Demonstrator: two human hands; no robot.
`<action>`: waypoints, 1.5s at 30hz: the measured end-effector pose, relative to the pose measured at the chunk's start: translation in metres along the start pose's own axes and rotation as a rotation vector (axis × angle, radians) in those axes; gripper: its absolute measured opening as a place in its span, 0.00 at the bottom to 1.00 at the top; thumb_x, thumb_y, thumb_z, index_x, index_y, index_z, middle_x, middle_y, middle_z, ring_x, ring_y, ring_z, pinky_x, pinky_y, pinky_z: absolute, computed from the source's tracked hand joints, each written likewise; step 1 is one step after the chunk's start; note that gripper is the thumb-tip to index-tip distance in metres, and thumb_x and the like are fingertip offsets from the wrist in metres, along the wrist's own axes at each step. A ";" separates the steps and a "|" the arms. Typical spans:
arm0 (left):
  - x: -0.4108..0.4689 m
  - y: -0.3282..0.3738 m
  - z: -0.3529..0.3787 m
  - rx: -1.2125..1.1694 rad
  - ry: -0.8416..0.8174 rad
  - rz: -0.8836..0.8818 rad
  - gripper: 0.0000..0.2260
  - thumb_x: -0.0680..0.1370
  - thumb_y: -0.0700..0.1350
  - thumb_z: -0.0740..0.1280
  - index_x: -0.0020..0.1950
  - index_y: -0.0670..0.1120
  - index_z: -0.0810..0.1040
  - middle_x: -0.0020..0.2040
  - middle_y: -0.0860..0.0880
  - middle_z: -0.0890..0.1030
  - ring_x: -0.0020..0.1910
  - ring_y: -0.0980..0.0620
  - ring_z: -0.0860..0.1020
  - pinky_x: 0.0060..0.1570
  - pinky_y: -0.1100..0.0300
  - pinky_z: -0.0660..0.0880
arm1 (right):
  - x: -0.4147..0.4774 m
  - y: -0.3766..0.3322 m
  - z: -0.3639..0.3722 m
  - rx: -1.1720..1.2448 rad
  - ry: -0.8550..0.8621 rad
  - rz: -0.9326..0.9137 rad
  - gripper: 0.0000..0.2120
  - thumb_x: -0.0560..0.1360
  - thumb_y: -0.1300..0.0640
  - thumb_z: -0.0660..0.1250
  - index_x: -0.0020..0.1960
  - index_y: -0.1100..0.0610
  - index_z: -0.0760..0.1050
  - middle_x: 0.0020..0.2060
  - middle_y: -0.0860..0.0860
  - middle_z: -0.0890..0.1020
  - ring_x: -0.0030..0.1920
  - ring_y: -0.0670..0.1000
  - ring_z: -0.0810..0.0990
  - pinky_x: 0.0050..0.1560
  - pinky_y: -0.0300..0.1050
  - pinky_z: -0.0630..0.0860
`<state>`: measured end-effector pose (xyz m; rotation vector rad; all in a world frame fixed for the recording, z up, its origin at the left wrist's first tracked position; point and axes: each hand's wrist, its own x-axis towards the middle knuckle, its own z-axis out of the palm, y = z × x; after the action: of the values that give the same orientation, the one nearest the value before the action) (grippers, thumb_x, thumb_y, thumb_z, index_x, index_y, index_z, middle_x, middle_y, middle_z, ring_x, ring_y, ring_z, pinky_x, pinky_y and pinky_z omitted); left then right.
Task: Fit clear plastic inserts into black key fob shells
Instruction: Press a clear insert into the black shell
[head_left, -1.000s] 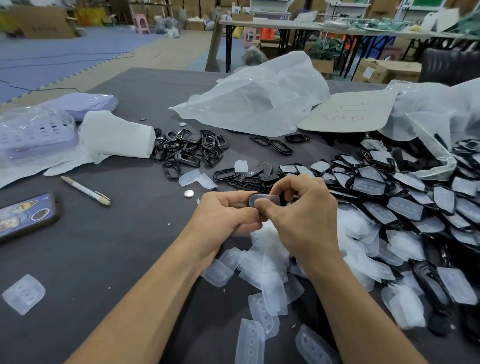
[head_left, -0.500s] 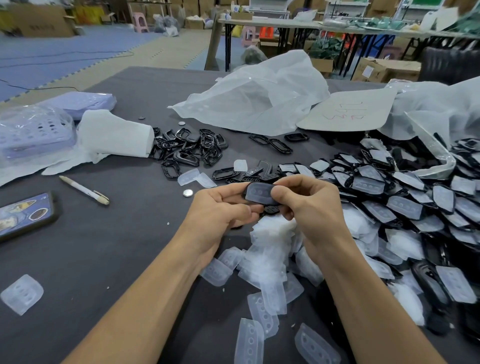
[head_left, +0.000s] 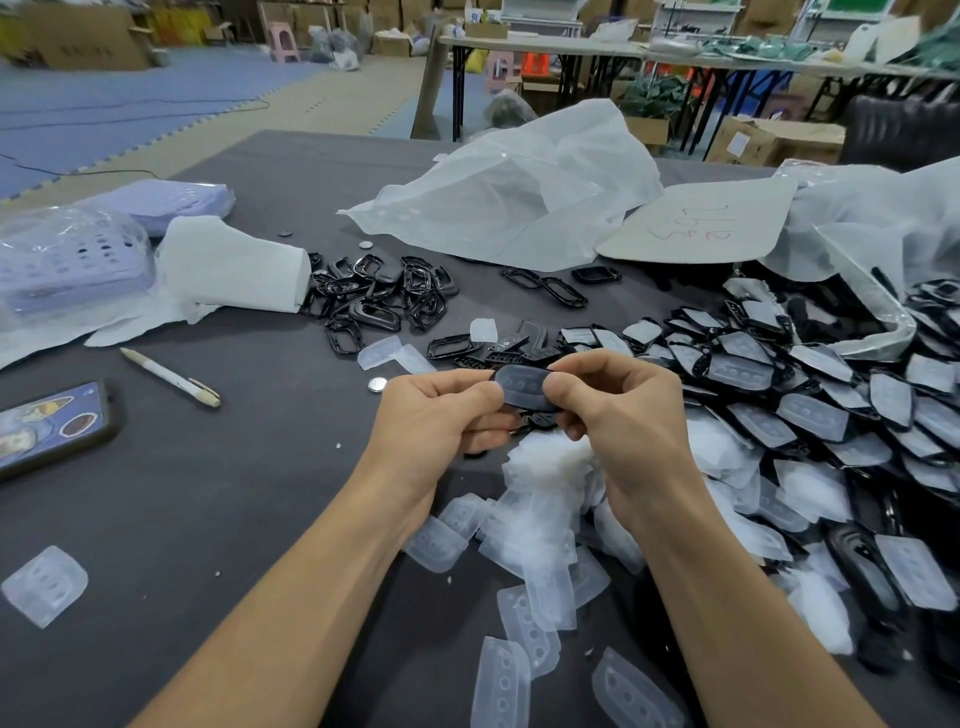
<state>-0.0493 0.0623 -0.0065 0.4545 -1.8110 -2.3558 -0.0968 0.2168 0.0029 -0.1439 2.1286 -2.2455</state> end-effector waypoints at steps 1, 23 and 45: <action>0.000 0.000 0.000 -0.003 0.014 -0.005 0.08 0.79 0.35 0.72 0.44 0.44 0.89 0.42 0.41 0.88 0.36 0.52 0.86 0.36 0.64 0.81 | 0.000 0.000 0.000 -0.002 -0.004 -0.004 0.10 0.72 0.70 0.75 0.36 0.57 0.84 0.31 0.54 0.83 0.28 0.48 0.75 0.29 0.38 0.72; 0.006 -0.005 0.001 0.013 0.144 -0.057 0.05 0.74 0.32 0.75 0.48 0.37 0.84 0.33 0.44 0.85 0.28 0.54 0.83 0.30 0.65 0.79 | 0.000 0.007 0.008 -0.012 -0.081 0.010 0.13 0.74 0.73 0.71 0.40 0.56 0.85 0.31 0.54 0.84 0.28 0.50 0.77 0.30 0.42 0.75; 0.002 -0.004 0.000 0.212 0.124 0.165 0.10 0.75 0.32 0.74 0.40 0.45 0.89 0.30 0.44 0.84 0.24 0.52 0.77 0.30 0.63 0.76 | -0.005 0.007 0.011 -0.138 -0.073 -0.046 0.11 0.75 0.65 0.73 0.36 0.53 0.85 0.27 0.49 0.82 0.27 0.46 0.77 0.28 0.35 0.72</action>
<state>-0.0509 0.0630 -0.0106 0.4461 -1.9665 -1.9938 -0.0913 0.2056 -0.0038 -0.2785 2.2634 -2.0812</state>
